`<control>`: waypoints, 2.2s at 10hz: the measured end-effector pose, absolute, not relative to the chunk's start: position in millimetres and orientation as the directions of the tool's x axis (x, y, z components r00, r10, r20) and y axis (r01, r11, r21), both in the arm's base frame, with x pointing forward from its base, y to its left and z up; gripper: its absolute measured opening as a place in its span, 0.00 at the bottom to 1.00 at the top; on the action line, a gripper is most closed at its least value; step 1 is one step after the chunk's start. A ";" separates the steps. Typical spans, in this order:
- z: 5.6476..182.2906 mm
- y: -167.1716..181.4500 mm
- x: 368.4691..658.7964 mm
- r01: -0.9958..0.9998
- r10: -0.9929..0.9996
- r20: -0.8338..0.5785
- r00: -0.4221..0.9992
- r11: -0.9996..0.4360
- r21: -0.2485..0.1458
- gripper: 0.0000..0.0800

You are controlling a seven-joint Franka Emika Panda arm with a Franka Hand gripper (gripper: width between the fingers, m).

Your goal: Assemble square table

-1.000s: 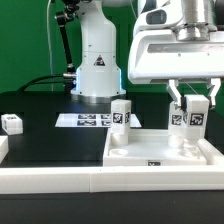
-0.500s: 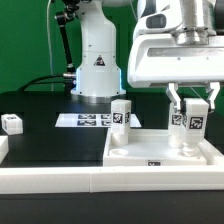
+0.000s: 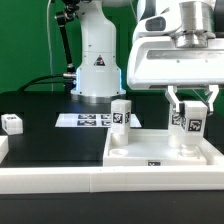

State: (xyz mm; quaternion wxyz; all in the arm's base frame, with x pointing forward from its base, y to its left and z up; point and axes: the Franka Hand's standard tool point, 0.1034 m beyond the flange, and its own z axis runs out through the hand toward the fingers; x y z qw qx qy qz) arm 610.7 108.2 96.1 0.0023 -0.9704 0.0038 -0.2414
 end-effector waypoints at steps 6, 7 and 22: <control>82.6 111.0 605.3 0.002 0.003 0.454 0.891 -1.000 0.002 0.36; 81.7 112.7 605.7 0.006 0.007 0.463 0.886 -1.000 0.003 0.36; 98.3 110.9 613.5 0.039 0.042 0.496 0.867 -0.999 0.017 0.81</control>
Offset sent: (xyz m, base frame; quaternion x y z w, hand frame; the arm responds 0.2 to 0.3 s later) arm -0.0028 0.0026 -0.0064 -0.0025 0.0075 0.0019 1.0000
